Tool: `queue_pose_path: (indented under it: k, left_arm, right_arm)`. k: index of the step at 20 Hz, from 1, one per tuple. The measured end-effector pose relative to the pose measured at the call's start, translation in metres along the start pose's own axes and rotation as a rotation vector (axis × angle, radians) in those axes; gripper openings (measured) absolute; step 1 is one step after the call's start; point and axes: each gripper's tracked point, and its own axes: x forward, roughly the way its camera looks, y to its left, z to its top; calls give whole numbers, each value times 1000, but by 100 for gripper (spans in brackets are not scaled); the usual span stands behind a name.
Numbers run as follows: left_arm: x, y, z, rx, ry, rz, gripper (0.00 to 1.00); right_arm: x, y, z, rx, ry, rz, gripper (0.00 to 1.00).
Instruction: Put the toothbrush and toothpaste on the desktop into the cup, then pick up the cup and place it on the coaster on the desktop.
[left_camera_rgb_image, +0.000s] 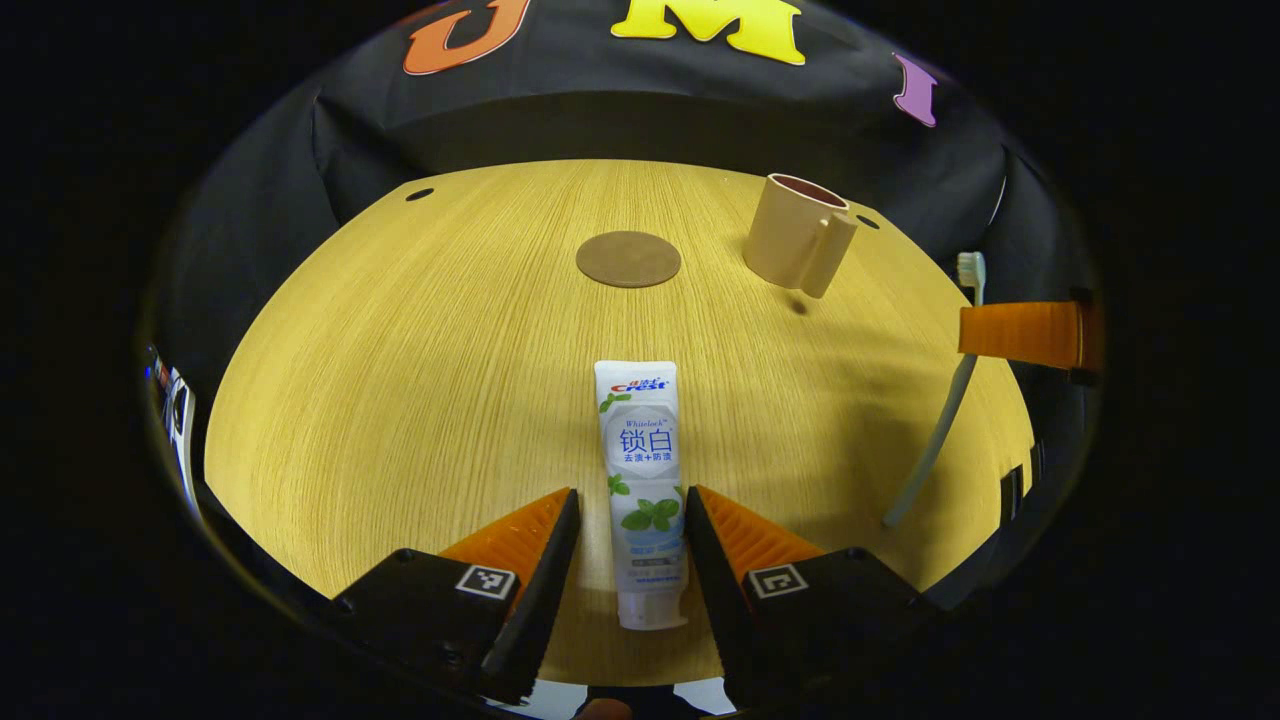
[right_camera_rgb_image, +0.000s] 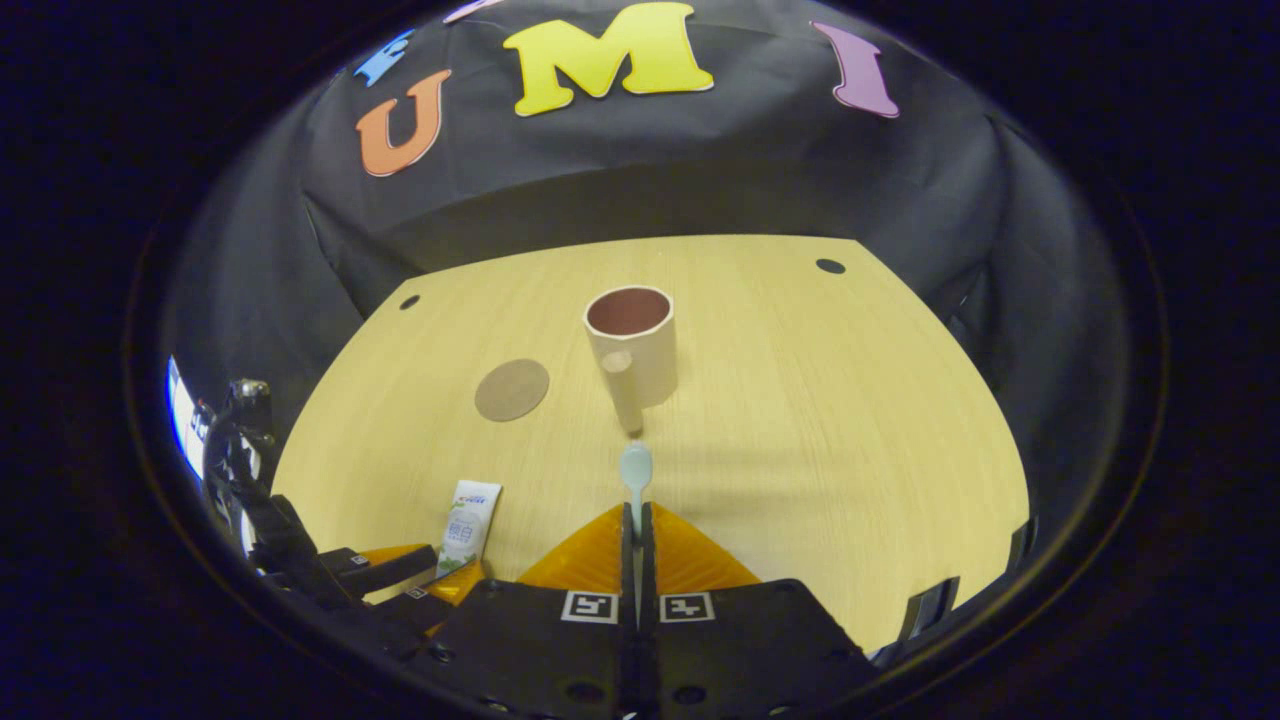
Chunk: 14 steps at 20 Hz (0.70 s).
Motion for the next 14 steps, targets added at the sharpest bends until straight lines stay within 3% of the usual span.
queue_pose_path:
  k: [3,8,9,10,11,12,13,14]
  left_arm:
    - [3,-3,2,6,6,2,72]
    - [4,5,3,-3,21,23,45]
    - [2,5,3,-6,22,14,51]
    - [2,5,3,-13,22,5,43]
    - [1,5,4,-22,20,-3,42]
    - [-1,6,6,-30,15,-10,48]
    - [-5,8,8,-34,3,-12,40]
    - [-9,10,13,-38,-18,-15,39]
  right_arm:
    - [-5,-1,3,-8,-12,1,0]
    - [-16,-8,12,-20,-52,8,0]
    - [-17,-8,16,-19,-61,10,1]
    - [-18,-8,20,-16,-68,14,1]
    - [-18,-9,22,-15,-73,16,1]
    - [-18,-9,26,-14,-81,19,1]
    - [-17,-12,28,-15,-90,20,1]
    - [-16,-17,31,-15,-102,26,0]
